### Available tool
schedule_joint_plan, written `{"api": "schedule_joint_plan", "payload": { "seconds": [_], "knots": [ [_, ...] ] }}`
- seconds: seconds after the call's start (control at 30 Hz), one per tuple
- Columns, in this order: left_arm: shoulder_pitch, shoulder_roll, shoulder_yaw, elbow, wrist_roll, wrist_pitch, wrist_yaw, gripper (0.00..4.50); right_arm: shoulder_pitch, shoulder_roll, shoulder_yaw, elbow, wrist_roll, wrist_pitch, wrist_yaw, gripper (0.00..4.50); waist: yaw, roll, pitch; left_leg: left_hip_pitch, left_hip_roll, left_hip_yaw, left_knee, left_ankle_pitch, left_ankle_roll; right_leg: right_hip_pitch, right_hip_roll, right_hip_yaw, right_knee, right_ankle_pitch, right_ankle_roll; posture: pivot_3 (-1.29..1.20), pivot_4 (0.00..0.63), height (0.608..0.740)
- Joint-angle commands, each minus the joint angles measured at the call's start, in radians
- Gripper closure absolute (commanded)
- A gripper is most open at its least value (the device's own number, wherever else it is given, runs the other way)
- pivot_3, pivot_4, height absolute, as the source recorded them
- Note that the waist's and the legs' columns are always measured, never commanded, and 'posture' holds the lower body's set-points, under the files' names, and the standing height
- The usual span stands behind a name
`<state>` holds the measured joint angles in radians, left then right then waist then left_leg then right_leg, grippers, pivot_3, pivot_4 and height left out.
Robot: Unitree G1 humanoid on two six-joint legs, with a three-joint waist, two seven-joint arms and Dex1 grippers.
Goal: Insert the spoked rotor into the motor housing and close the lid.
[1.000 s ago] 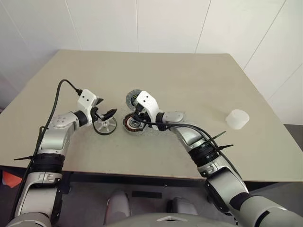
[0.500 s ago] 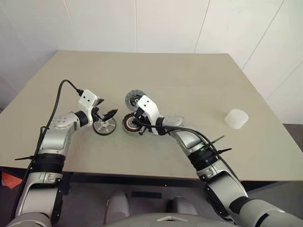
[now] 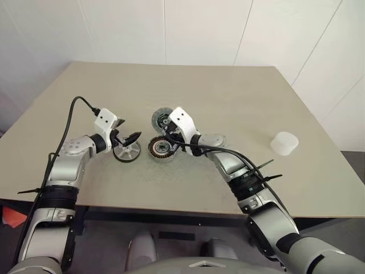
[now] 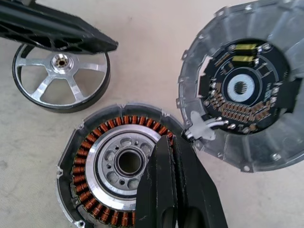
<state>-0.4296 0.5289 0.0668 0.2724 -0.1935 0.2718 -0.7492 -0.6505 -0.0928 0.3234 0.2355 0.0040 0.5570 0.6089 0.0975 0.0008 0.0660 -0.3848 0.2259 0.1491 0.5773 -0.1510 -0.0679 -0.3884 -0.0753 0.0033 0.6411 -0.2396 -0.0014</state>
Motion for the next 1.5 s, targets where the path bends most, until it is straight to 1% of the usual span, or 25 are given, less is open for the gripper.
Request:
{"api": "schedule_joint_plan", "payload": {
  "seconds": [0.03,0.3,0.47,0.6,0.93,1.1,1.3,1.5],
  "knots": [
    [-0.021,0.007,0.004,-0.027,-0.001,-0.015,0.003,0.00,-0.028,0.008,-0.007,-0.061,0.013,0.006,0.002,4.46,0.000,0.000,0.000,-0.001,0.000,0.000,0.000,0.000,-0.001,-0.001,0.000,0.000,0.000,0.000,0.000,0.00,0.000,0.740],
    [-0.015,0.012,0.003,-0.027,0.003,-0.012,0.002,0.00,0.006,0.027,0.038,-0.044,-0.004,0.008,0.002,4.46,0.000,0.000,0.000,-0.002,0.000,0.000,0.000,0.000,-0.001,-0.001,0.000,0.000,-0.001,-0.001,0.000,0.00,0.000,0.740],
    [-0.010,0.012,0.005,-0.032,0.006,-0.015,0.006,0.00,0.039,0.026,0.057,0.042,-0.024,-0.001,-0.019,4.46,0.000,0.000,0.000,-0.001,0.000,0.000,0.000,0.000,0.000,-0.001,0.000,0.000,-0.001,-0.001,0.000,0.00,0.000,0.740],
    [-0.007,0.011,0.008,-0.030,0.006,-0.016,0.008,0.00,0.034,0.018,0.051,0.071,-0.038,-0.024,-0.041,4.46,-0.001,0.000,0.000,0.001,0.000,0.000,0.000,0.000,0.000,0.000,0.000,0.000,-0.001,-0.001,0.000,0.00,0.000,0.740],
    [-0.015,0.006,0.010,-0.016,0.001,-0.009,0.004,0.00,-0.008,-0.003,0.025,-0.043,-0.011,-0.004,-0.023,4.46,0.000,0.000,0.000,0.000,0.000,0.000,0.000,-0.001,0.001,0.000,0.000,0.000,0.000,0.000,0.000,0.00,0.000,0.740],
    [-0.016,0.035,0.021,0.004,-0.003,0.012,-0.018,0.00,-0.014,-0.025,0.008,-0.128,0.012,0.038,-0.004,4.46,0.000,0.000,0.000,-0.001,0.000,0.000,0.000,0.000,-0.001,-0.001,0.000,0.000,-0.001,-0.001,0.000,0.00,0.000,0.740],
    [-0.018,0.035,0.014,0.012,-0.002,0.004,-0.018,0.00,-0.004,-0.010,0.034,-0.149,0.012,0.051,-0.001,4.46,-0.001,0.000,0.000,-0.001,0.000,0.000,-0.001,0.000,0.000,-0.002,0.001,0.000,-0.001,-0.001,-0.001,0.00,0.000,0.740],
    [-0.012,0.035,0.015,0.002,-0.003,0.006,-0.016,0.00,0.012,0.023,0.052,-0.020,-0.002,0.019,-0.009,4.46,0.000,0.000,0.000,-0.001,0.000,0.000,-0.001,0.000,0.000,-0.002,0.000,0.000,-0.001,-0.001,-0.001,0.00,0.000,0.740]
  ]
}}
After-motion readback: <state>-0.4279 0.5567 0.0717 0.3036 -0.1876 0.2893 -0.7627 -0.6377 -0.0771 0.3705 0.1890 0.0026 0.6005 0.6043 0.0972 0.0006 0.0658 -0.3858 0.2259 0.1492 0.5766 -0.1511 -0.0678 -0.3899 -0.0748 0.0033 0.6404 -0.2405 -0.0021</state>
